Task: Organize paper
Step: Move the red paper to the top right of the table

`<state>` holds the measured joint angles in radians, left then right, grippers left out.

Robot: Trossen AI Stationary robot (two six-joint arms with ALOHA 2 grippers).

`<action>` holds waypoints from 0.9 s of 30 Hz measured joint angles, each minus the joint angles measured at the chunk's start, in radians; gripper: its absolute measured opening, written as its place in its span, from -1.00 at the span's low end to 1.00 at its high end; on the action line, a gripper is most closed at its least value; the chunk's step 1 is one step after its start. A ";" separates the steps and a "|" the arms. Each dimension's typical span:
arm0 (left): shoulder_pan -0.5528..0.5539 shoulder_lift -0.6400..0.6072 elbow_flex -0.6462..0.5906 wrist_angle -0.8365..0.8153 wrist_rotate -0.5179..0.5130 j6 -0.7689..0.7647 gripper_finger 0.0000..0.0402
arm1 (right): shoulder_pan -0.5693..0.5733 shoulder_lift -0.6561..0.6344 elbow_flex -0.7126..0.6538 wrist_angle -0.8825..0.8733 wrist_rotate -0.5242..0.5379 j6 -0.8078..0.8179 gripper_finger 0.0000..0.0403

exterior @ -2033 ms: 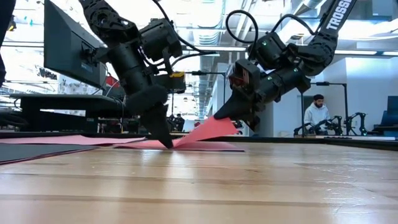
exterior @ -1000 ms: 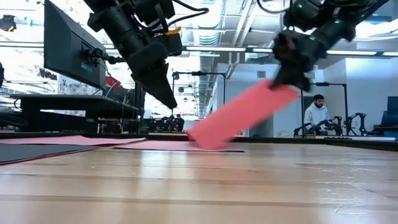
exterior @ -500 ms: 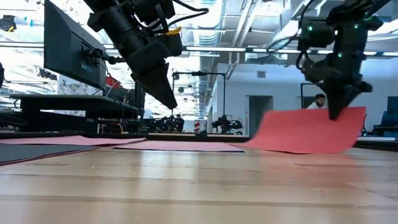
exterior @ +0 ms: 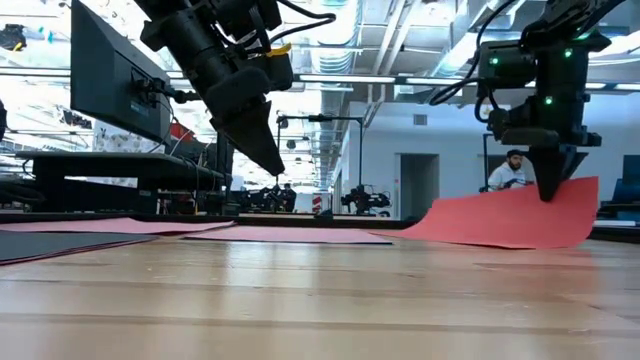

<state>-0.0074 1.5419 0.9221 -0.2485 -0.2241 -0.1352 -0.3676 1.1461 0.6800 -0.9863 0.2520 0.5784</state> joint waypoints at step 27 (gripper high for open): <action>0.000 -0.001 -0.026 0.050 0.000 0.019 0.00 | 0.124 0.233 0.079 0.397 -0.064 -0.873 0.05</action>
<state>-0.0071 1.5414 0.8963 -0.1984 -0.2242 -0.1165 -0.2435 1.3790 0.7586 -0.5890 0.1879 -0.2950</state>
